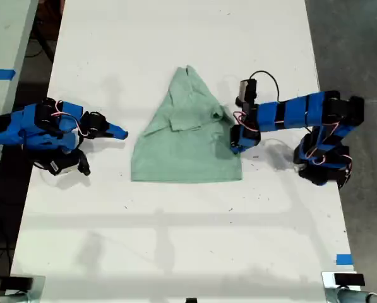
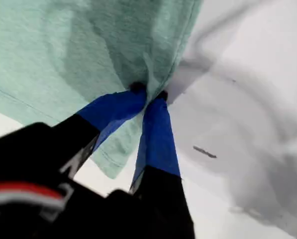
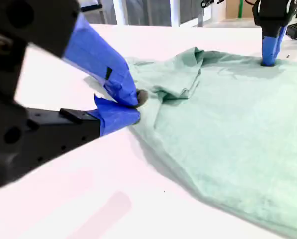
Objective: Fold t shirt
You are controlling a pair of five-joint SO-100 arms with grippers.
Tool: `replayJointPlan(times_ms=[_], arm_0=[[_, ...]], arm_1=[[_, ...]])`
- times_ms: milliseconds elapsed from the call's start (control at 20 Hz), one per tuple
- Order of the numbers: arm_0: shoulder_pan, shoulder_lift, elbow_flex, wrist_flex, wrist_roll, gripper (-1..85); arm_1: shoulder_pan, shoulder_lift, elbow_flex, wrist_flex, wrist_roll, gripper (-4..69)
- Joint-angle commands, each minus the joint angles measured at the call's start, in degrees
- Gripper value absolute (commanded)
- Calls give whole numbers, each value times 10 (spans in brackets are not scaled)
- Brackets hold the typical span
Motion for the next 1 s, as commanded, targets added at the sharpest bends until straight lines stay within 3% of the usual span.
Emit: replayJointPlan(times_ms=[0, 150, 300, 500, 750, 800, 850, 950], arm_0=[[4, 5, 3, 2, -8, 0], [4, 5, 2, 2, -7, 0], [4, 5, 2, 2, -6, 0], [4, 5, 2, 2, -6, 0], [4, 5, 2, 2, -5, 0], [4, 5, 2, 2, -5, 0], [4, 5, 2, 2, -5, 0], [4, 5, 2, 2, -5, 0]], arm_1=[[-4, 55, -69, 89, 14, 14], [-14, 58, -214, 190, -5, 14], [-34, 2, -365, 215, -40, 14], [-64, -156, -573, 186, -123, 14], [-74, -296, -602, 73, -166, 19], [-76, -314, -601, 61, -167, 74], [-79, -323, -601, 54, -167, 192], [-78, -315, -599, 62, -158, 299]])
